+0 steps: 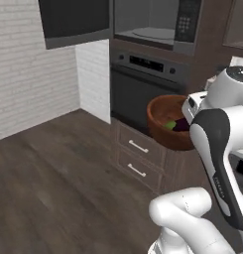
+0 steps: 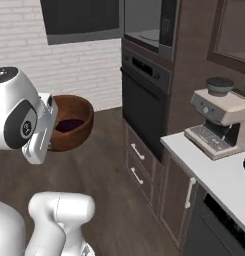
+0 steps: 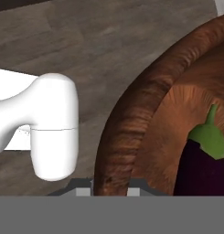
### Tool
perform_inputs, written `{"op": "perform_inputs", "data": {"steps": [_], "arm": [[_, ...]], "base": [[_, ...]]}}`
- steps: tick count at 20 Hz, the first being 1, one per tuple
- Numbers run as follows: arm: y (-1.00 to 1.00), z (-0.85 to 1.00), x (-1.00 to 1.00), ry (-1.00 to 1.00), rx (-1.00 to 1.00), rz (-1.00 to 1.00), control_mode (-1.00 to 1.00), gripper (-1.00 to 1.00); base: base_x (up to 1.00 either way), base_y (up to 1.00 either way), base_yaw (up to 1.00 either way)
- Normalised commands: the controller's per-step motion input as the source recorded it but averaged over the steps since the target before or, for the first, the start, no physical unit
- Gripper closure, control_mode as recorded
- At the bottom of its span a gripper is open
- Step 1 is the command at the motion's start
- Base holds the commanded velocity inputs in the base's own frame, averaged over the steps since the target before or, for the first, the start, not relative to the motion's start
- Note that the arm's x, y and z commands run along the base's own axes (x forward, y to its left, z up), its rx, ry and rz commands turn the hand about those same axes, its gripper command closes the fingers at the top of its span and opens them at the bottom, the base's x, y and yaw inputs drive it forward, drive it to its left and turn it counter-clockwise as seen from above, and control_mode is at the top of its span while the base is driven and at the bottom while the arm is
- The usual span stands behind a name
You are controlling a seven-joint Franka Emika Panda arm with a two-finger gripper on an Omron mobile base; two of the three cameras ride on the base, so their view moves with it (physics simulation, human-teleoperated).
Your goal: Pick the eggplant from the sink and place it in the bowl. Then pick the bowl and place it in the microwave. Then close the microwave door and press the start button.
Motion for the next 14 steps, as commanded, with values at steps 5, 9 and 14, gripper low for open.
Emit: {"op": "perform_inputs", "data": {"steps": [5,9,14], "arm": [[0.00,0.00,0.00,0.00,0.00,0.00,1.00,1.00],[0.00,0.00,0.00,0.00,0.00,0.00,1.00,1.00],[0.00,0.00,0.00,0.00,0.00,0.00,1.00,1.00]], "base": [[1.00,0.71,-0.43],[1.00,0.45,-0.42],[1.00,0.23,-0.41]]}}
